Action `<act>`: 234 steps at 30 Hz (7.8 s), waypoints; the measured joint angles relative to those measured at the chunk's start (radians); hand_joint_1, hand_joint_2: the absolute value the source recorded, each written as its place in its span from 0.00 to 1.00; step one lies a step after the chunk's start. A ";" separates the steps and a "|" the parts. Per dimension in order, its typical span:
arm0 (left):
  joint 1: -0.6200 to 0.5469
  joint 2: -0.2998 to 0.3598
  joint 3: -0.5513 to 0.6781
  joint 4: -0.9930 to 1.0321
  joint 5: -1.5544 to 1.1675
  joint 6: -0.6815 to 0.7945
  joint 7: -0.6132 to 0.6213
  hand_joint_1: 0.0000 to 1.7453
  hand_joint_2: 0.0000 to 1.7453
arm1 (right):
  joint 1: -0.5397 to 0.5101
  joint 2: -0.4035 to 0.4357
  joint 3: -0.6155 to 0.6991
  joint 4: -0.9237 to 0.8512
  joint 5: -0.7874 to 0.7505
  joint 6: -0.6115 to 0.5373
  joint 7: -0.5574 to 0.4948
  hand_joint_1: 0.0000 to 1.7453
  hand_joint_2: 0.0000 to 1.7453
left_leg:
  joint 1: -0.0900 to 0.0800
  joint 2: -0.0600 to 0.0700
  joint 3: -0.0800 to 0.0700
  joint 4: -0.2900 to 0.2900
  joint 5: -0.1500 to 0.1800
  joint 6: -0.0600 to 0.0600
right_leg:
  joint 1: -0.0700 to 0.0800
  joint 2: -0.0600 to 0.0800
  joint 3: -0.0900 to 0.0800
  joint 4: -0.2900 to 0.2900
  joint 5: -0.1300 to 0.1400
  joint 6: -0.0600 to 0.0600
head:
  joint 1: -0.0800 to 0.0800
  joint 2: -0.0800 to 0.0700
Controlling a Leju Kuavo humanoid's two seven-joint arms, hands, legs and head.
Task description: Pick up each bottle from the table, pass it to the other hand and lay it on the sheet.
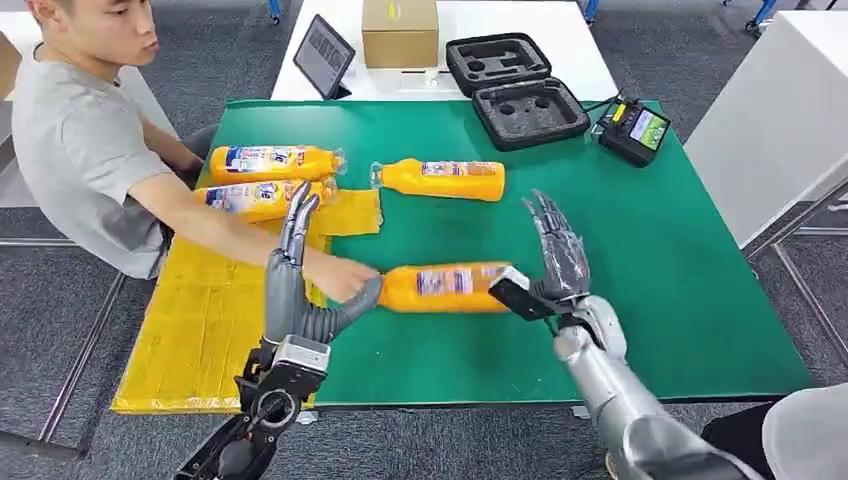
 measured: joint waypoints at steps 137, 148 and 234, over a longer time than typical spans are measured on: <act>-0.034 -0.193 0.187 0.269 0.523 -0.097 0.001 0.00 1.00 | 0.054 0.154 -0.070 0.027 -0.214 0.638 -0.001 1.00 1.00 | 0.000 0.003 0.006 0.000 0.001 0.000 | -0.001 0.004 0.005 0.000 0.002 0.002 | 0.000 0.000; -0.031 -0.232 0.249 0.340 0.533 -0.132 0.000 0.00 1.00 | 0.143 0.154 -0.022 -0.134 -0.279 0.534 -0.001 1.00 1.00 | -0.001 0.003 -0.001 0.000 0.001 0.001 | -0.001 0.004 -0.002 0.000 0.002 0.002 | 0.000 0.000; -0.145 -0.220 0.042 0.553 0.735 -0.405 0.082 1.00 1.00 | 0.039 0.245 0.280 0.062 -0.185 0.326 0.002 0.00 1.00 | -0.001 0.002 -0.002 0.000 0.001 0.001 | -0.001 0.003 -0.002 0.000 0.002 0.002 | 0.000 0.000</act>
